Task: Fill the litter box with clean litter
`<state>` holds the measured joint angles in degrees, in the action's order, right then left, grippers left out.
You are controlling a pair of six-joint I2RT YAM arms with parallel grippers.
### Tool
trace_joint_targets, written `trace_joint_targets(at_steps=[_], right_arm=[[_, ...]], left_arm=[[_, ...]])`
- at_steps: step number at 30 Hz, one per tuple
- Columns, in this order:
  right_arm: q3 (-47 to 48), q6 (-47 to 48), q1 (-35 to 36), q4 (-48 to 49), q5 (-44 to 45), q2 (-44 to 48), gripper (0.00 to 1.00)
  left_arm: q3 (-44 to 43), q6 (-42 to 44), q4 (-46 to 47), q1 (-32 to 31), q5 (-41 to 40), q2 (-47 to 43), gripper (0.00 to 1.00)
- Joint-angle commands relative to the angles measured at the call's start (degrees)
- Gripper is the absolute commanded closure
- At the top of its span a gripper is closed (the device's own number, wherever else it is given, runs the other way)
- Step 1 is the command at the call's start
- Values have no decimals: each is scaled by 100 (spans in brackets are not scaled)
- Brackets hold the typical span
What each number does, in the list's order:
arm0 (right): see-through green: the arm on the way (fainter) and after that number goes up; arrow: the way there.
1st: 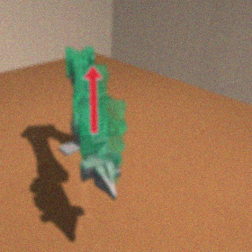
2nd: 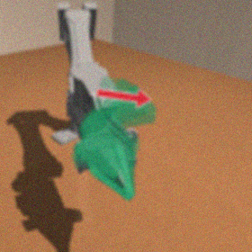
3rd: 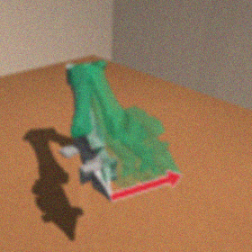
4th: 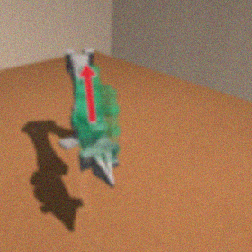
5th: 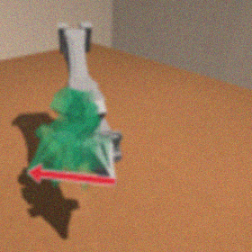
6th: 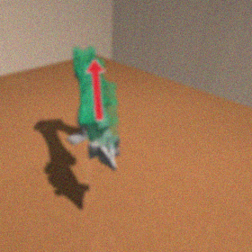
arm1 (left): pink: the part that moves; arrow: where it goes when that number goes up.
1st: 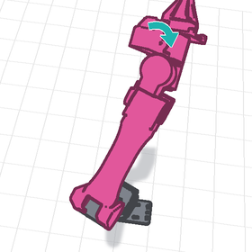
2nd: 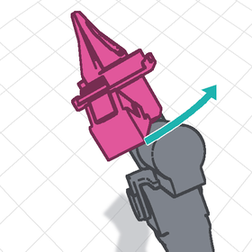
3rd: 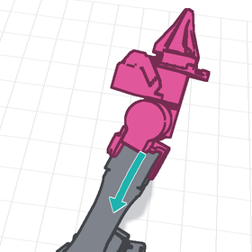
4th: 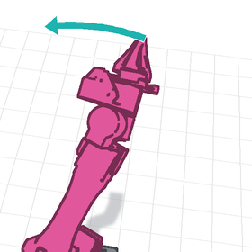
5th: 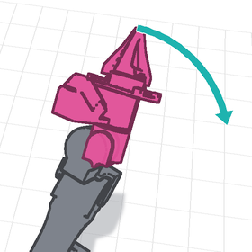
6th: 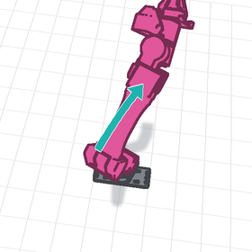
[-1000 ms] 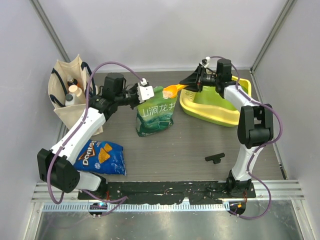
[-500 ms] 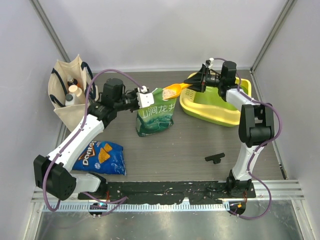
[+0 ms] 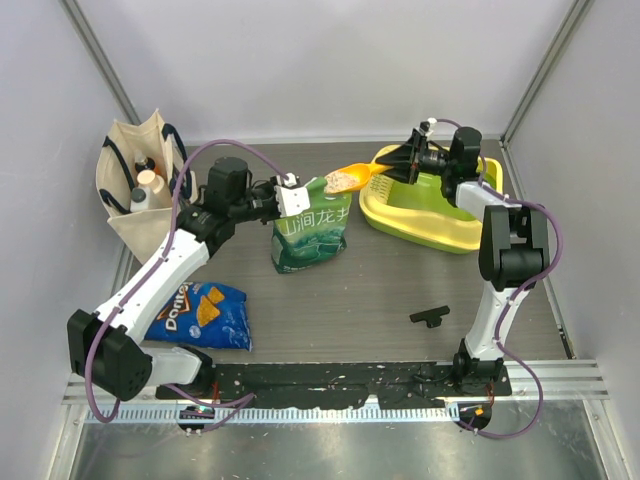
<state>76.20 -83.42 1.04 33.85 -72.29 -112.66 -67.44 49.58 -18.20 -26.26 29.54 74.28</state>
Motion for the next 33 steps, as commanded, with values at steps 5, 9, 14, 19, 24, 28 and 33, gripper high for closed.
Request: trace_joint_targets(at_steps=[5, 9, 14, 19, 24, 28, 33], right_arm=[[254, -166, -341, 342, -4, 122, 99], [237, -131, -447, 254, -22, 201, 99], [149, -210, -674, 395, -4, 280, 99], [631, 113, -1210, 18, 48, 218, 99], [896, 571, -1983, -640, 92, 210, 99], [975, 967, -2501, -976, 84, 253, 99], [1133, 2586, -2986, -2554, 206, 385, 99]], left_arm=[[-191, 69, 1213, -37, 8, -423, 100], [-156, 8, 1248, -37, -18, -397, 100], [-199, -45, 1283, -37, -36, -335, 100], [-296, -54, 1283, -37, -19, -256, 100], [-261, -124, 1301, -46, 218, -239, 100], [-252, -115, 1301, -46, 333, -221, 100], [-121, -186, 1485, -46, 360, -212, 100]])
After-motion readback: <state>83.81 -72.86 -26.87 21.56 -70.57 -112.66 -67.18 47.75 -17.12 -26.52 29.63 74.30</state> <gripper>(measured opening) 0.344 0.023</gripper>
